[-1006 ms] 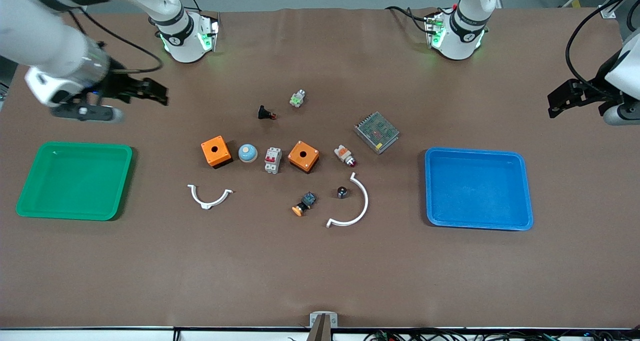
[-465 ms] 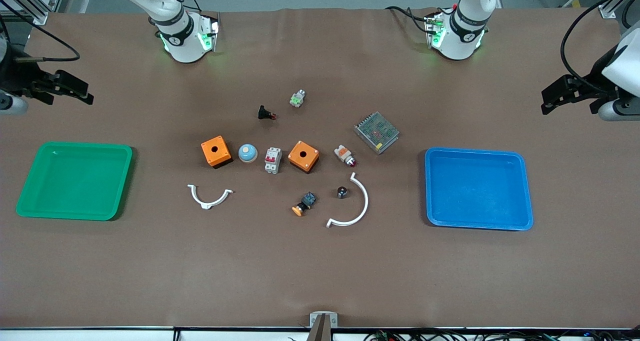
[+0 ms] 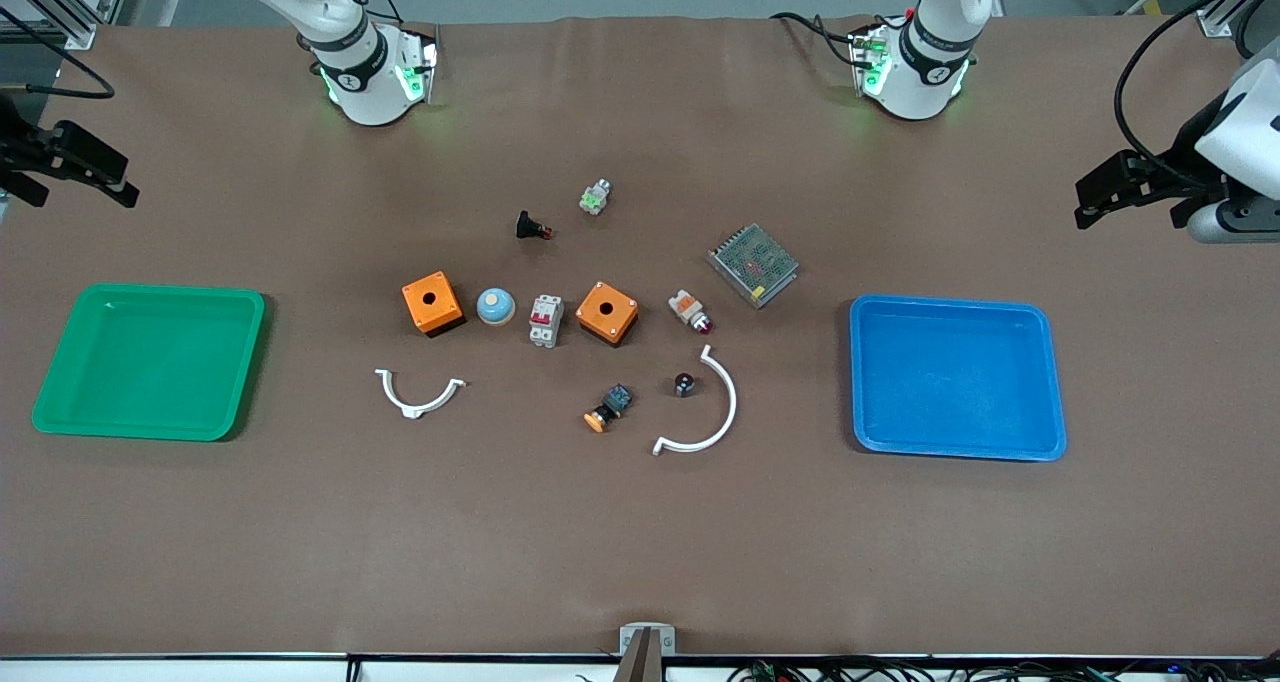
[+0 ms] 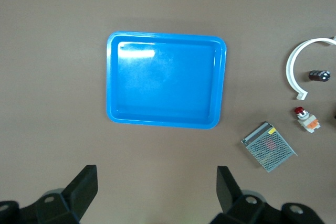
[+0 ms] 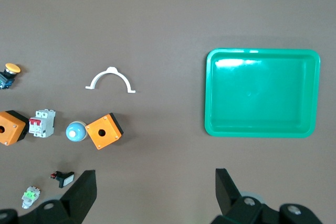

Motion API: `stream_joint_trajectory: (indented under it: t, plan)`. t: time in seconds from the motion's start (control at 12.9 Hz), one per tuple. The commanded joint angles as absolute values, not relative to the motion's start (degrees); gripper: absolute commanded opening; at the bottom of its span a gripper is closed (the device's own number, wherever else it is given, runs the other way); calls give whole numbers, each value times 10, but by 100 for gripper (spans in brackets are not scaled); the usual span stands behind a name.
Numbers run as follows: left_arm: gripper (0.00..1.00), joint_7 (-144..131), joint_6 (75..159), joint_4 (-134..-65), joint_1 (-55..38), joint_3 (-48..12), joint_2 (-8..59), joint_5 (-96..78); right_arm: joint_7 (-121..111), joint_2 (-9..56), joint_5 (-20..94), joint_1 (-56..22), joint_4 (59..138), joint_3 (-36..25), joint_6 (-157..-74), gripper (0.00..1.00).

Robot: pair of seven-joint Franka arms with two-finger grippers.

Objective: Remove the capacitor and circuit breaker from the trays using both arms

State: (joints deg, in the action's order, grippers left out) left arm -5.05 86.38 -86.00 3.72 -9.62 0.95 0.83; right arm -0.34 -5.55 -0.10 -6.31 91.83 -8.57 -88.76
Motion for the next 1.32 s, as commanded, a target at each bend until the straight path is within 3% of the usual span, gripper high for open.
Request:
stream_joint_trajectory:
  t: [0.0,1.24]
  plan:
    - [100,-61,864,-871,39,-99,-4,-2,-8,-21,-11,-51,874,-77,-882,100]
    - [100,-54,866,-850,36,-99,15,6,-3,16,-7,-50,866,-76,-912,100]
